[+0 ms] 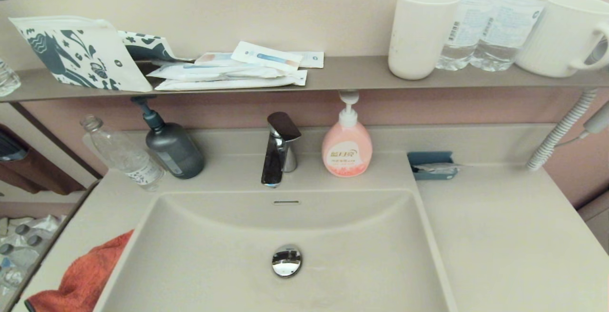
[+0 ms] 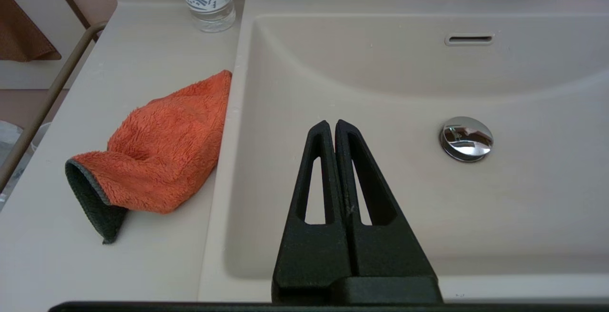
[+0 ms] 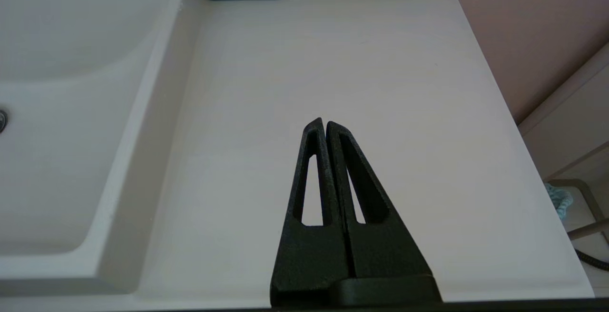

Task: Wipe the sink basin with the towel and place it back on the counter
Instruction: Turn on the faucet

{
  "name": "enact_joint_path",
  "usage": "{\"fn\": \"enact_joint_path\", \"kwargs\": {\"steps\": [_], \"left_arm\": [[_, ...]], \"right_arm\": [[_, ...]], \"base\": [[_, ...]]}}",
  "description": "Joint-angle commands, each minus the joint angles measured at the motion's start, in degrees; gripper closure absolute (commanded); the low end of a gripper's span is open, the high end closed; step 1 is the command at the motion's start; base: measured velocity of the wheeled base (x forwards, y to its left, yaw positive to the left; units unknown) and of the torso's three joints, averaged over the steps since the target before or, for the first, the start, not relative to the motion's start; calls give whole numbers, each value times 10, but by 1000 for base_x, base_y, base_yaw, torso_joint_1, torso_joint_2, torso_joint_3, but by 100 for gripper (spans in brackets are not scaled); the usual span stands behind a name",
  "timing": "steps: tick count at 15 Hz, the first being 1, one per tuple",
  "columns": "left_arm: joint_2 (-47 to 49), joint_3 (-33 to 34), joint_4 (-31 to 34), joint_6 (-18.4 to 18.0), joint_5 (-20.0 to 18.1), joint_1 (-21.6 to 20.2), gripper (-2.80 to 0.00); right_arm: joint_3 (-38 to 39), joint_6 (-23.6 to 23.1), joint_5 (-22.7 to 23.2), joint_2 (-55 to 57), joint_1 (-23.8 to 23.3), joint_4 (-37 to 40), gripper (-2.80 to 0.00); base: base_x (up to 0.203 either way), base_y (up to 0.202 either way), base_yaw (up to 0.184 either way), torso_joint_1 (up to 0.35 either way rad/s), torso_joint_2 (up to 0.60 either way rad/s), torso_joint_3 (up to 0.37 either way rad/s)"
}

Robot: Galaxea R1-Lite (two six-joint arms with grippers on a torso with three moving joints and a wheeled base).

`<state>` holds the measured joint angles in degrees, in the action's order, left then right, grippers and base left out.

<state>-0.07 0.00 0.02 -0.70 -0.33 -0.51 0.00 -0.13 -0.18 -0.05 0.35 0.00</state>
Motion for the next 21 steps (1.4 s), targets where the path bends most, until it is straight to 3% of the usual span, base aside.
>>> {"fn": "enact_joint_path", "kwargs": {"steps": [1,5,9,17,19,21], "left_arm": [[1,0,0,0,0,0,0],[1,0,1,0,0,0,0],[1,0,0,0,0,0,0],[1,0,1,0,0,0,0],[1,0,1,0,0,0,0],[1,0,1,0,0,0,0]], "right_arm": [[0,0,0,0,0,0,0],[-6,-24,-1,0,0,-1,0],[-81,-24,15,47,0,37,0],[-284,-22,37,347,9,40,0],[-336,-22,69,437,26,42,0],[-372,-10,85,525,102,41,0]], "base": [[0,0,0,0,0,0],[0,0,0,0,0,0],[0,0,0,0,0,0],[0,0,0,0,0,0],[0,0,0,0,0,0],[0,0,0,0,0,0]]}}
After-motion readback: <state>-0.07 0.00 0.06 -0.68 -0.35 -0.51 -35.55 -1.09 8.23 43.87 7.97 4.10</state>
